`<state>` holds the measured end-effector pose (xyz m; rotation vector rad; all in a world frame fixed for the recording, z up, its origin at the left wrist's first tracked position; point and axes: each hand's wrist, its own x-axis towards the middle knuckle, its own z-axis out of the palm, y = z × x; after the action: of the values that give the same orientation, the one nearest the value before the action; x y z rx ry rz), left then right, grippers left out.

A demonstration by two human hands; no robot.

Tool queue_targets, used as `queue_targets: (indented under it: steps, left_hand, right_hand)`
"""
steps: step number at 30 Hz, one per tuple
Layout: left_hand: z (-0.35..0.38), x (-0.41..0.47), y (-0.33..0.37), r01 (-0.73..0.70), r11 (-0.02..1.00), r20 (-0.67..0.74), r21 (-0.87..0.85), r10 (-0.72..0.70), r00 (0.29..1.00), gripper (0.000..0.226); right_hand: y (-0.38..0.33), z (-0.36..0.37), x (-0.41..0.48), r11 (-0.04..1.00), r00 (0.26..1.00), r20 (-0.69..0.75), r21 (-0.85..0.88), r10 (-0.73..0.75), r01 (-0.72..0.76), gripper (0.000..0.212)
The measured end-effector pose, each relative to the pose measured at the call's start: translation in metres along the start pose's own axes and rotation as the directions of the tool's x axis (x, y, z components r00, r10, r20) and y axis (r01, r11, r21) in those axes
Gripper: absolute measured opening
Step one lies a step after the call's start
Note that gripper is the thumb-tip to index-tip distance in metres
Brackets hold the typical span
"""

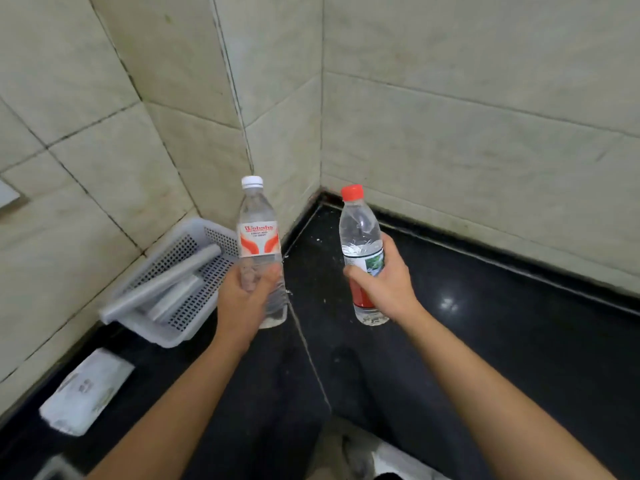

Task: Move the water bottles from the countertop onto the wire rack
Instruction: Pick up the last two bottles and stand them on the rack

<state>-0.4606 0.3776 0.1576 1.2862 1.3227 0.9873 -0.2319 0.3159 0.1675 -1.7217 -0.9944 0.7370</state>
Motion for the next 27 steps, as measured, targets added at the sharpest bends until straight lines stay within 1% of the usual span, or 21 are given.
queue_targets:
  steps: [2, 6, 9, 12, 14, 17, 21, 23, 27]
  left_hand:
    - [0.014, -0.012, 0.002, -0.003, 0.998, 0.078, -0.060, 0.008, 0.997, 0.037]
    - [0.065, -0.047, 0.003, 0.041, 0.984, 0.246, -0.176, 0.003, 0.969, 0.054]
    - [0.112, -0.089, 0.014, 0.082, 0.965, 0.390, -0.248, 0.022, 0.921, 0.052]
    - [0.156, -0.137, 0.032, 0.083, 0.962, 0.539, -0.260, 0.073, 0.839, 0.060]
    - [0.181, -0.170, 0.046, 0.054, 0.966, 0.613, -0.252, 0.117, 0.782, 0.062]
    - [0.214, -0.223, 0.070, 0.002, 0.961, 0.687, -0.278, 0.197, 0.700, 0.059]
    - [0.252, -0.306, 0.090, -0.051, 0.945, 0.756, -0.322, 0.289, 0.588, 0.068]
    - [0.272, -0.355, 0.092, -0.069, 0.938, 0.770, -0.340, 0.320, 0.552, 0.071]
    - [0.318, -0.469, 0.088, -0.068, 0.940, 0.815, -0.335, 0.325, 0.480, 0.066]
  right_hand:
    - [0.004, -0.023, -0.029, 1.000, 0.998, -0.064, -0.007, 0.028, -0.028, 0.065]
    - [0.030, -0.073, -0.102, 0.994, 0.967, -0.232, 0.008, 0.106, -0.107, 0.065]
    - [0.046, -0.116, -0.157, 0.985, 0.917, -0.363, 0.023, 0.168, -0.171, 0.059]
    - [0.048, -0.163, -0.211, 0.982, 0.846, -0.499, 0.069, 0.188, -0.177, 0.054]
    - [0.043, -0.195, -0.246, 0.984, 0.786, -0.593, 0.094, 0.177, -0.150, 0.051]
    - [0.039, -0.244, -0.296, 0.983, 0.676, -0.717, 0.173, 0.168, -0.061, 0.046]
    - [0.047, -0.305, -0.370, 0.973, 0.554, -0.817, 0.226, 0.163, 0.046, 0.049]
    - [0.059, -0.333, -0.413, 0.964, 0.516, -0.838, 0.254, 0.177, 0.082, 0.053]
    - [0.097, -0.392, -0.511, 0.919, 0.462, -0.844, 0.370, 0.273, 0.134, 0.065]
